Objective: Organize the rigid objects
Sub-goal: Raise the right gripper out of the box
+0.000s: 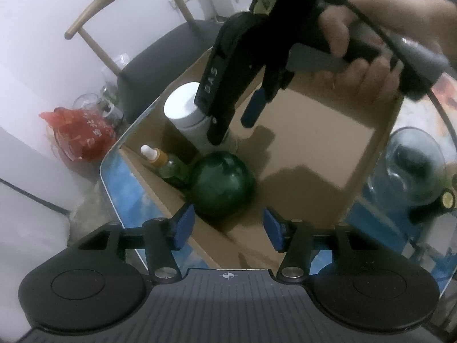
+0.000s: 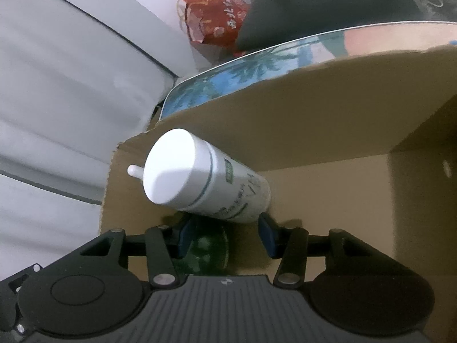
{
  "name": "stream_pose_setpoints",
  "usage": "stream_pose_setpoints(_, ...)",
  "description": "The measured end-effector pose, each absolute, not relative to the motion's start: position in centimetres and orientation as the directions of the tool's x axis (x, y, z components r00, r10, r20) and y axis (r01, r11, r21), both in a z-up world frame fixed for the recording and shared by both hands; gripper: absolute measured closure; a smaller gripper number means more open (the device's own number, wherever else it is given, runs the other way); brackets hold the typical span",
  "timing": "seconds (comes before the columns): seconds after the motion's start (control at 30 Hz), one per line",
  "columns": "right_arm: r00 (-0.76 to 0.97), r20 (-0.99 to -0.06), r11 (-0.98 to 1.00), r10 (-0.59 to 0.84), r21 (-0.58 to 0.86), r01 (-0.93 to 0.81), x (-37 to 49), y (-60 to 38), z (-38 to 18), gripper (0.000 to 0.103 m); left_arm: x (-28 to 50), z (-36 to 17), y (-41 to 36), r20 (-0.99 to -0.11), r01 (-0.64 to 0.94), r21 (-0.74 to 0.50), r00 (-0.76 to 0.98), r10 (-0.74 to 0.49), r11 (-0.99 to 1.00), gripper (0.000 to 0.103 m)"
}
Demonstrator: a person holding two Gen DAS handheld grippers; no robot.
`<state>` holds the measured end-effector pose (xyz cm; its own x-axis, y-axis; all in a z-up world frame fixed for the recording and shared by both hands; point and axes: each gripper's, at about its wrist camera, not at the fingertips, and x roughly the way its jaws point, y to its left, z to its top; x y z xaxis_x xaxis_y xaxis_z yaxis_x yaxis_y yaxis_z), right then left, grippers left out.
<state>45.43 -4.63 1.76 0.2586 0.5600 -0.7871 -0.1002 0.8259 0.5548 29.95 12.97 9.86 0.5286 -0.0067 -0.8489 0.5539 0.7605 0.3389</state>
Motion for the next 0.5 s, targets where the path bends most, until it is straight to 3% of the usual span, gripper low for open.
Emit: stream_pose_setpoints(0.5, 0.358, -0.77, 0.847, 0.529, 0.45, -0.283, 45.3, -1.6, 3.2, 0.05, 29.9, 9.5, 13.1, -0.849, 0.566, 0.329, 0.528, -0.025, 0.756, 0.046)
